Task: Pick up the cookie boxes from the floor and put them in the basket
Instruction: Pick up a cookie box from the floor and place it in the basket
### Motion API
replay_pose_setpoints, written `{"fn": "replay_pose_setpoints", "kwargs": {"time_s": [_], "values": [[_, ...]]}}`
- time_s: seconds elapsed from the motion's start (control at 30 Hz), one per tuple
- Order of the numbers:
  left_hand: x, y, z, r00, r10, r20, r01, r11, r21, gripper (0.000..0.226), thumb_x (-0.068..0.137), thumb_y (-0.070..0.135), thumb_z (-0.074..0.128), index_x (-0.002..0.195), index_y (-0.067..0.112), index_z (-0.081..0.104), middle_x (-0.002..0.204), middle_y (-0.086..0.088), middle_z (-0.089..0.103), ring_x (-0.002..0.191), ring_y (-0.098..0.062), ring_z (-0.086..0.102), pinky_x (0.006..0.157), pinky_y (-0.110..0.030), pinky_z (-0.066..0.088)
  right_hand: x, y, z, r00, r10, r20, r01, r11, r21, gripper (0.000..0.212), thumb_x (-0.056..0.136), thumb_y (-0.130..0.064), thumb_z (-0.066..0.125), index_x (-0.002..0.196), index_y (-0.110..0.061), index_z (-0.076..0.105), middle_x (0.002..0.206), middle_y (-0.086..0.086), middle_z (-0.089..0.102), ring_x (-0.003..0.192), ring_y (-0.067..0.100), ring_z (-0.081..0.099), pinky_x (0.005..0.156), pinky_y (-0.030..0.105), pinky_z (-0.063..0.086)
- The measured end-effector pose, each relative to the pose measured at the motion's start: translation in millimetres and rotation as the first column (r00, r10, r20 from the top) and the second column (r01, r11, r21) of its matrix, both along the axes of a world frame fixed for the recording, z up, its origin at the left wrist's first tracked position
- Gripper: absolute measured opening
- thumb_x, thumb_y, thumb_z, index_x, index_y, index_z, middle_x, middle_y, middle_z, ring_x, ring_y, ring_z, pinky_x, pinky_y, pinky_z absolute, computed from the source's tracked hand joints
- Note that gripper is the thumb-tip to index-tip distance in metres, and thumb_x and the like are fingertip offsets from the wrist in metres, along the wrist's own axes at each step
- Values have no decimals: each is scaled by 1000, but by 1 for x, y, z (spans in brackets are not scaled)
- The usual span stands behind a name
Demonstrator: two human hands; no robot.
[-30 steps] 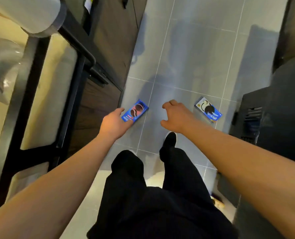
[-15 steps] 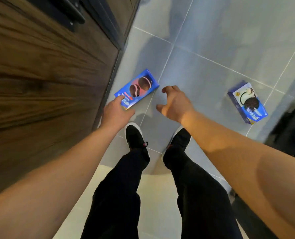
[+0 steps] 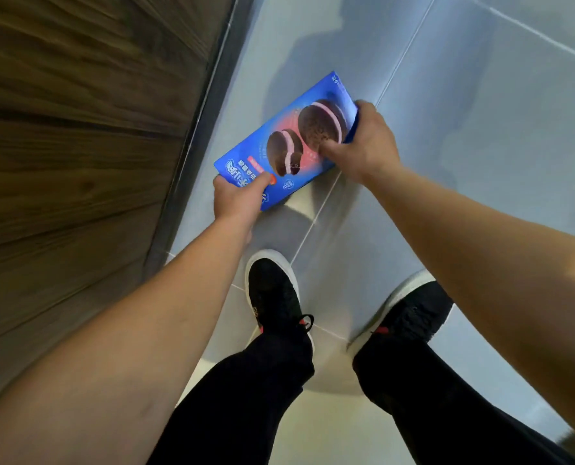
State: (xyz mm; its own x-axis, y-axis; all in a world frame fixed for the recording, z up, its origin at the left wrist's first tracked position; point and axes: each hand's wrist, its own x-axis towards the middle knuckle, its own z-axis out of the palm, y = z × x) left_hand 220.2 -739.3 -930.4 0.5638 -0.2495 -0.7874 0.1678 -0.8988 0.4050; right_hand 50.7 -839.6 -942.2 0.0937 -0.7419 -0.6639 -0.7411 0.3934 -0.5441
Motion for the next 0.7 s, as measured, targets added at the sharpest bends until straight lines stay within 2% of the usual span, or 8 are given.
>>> {"fn": "replay_pose_setpoints", "kwargs": {"time_s": [0.13, 0.27, 0.37, 0.53, 0.7], "values": [[-3, 7, 11, 996, 31, -82, -33, 999, -24, 48, 65, 25, 82, 107, 19, 60, 97, 3, 74, 85, -15, 73, 82, -43, 59, -11, 9, 13, 998, -41, -45, 43, 999, 31, 60, 74, -36, 77, 124, -17, 52, 120, 2, 61, 102, 21, 61, 82, 29, 47], [-15, 19, 76, 996, -29, -83, 26, 999, -39, 45, 72, 24, 80, 110, 21, 59, 101, 6, 71, 88, -11, 71, 82, -37, 59, -33, 29, 77, 995, -79, -62, 81, 996, 38, 58, 68, -45, 73, 116, -18, 56, 112, 4, 63, 96, 23, 63, 80, 32, 50], [-25, 28, 145, 992, -80, -94, 76, 996, -53, 45, 71, 25, 79, 111, 23, 60, 100, 7, 71, 87, -9, 71, 80, -33, 58, -50, 41, 149, 992, -100, -79, 104, 994, 46, 55, 69, -44, 73, 113, -17, 57, 110, 5, 63, 93, 23, 62, 76, 29, 47], [-40, 41, 299, 973, -177, -146, 160, 979, -124, 35, 76, 23, 76, 108, 26, 62, 98, 8, 72, 86, -9, 71, 75, -32, 56, -83, 52, 307, 986, -140, -91, 145, 988, 48, 53, 69, -40, 77, 111, -14, 60, 104, 1, 66, 90, 20, 63, 72, 26, 44], [-48, 56, 436, 969, -201, -146, 175, 969, -175, 40, 69, 30, 77, 107, 30, 63, 100, 9, 73, 90, -11, 71, 82, -36, 57, -104, 73, 448, 986, -154, -68, 156, 987, 31, 49, 73, -45, 79, 106, -16, 57, 102, -4, 59, 88, 15, 54, 73, 24, 38]]}}
